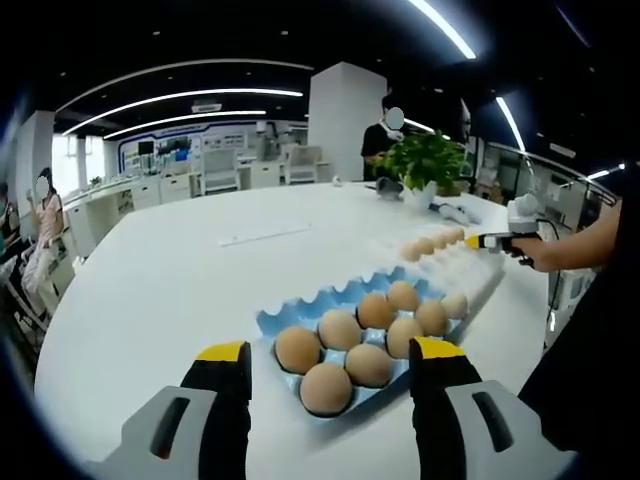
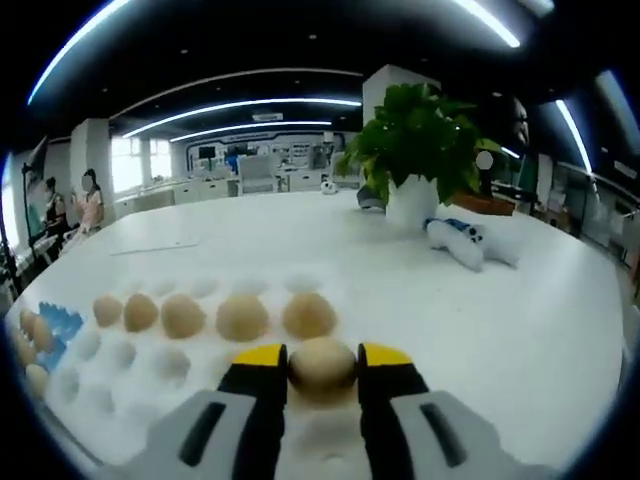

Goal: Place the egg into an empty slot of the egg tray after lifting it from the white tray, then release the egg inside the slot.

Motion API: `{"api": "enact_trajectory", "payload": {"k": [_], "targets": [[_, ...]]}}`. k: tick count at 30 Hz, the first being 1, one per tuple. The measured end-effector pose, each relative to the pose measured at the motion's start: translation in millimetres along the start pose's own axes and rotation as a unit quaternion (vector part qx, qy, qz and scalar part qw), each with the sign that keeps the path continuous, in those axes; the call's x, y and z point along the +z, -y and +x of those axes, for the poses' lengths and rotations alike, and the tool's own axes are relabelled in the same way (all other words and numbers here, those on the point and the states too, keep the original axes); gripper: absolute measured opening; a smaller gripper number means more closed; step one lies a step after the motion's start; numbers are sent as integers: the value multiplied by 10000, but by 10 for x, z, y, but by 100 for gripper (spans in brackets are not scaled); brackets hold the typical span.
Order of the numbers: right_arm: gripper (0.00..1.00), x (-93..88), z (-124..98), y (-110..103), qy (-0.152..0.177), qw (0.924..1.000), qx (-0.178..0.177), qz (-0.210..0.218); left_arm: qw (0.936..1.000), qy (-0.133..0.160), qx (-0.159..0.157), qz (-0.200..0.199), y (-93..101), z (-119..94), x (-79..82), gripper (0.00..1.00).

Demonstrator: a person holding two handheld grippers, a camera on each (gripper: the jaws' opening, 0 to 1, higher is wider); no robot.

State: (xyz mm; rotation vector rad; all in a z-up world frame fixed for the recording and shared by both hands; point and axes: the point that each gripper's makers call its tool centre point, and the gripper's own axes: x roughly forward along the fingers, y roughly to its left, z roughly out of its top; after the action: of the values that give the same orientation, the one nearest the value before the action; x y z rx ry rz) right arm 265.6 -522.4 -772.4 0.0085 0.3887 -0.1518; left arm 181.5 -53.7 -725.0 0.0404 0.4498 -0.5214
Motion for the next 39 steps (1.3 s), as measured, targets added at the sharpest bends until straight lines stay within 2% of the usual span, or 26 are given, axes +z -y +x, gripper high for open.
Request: {"api": "enact_trajectory", "payload": {"k": [9, 14, 20, 29, 30, 39], "targets": [[26, 67, -68, -41, 9, 10000, 20, 44, 10000, 9, 14, 28, -27, -8, 12, 64], [26, 212, -174, -68, 197, 9996, 40, 185, 10000, 3, 29, 9, -50, -12, -1, 64], [26, 370, -273, -244, 388, 9985, 287, 263, 10000, 4, 17, 25, -45, -7, 2, 65], [27, 570, -331, -719, 527, 9934, 969, 325, 10000, -2, 9, 36, -40, -1, 5, 65], [27, 581, -338, -809, 500, 9915, 1143, 372, 10000, -9, 0, 36, -33, 2, 1, 65], [27, 642, -422, -1257, 443, 9827, 1756, 379, 10000, 30, 12, 53, -32, 10, 23, 65]]}}
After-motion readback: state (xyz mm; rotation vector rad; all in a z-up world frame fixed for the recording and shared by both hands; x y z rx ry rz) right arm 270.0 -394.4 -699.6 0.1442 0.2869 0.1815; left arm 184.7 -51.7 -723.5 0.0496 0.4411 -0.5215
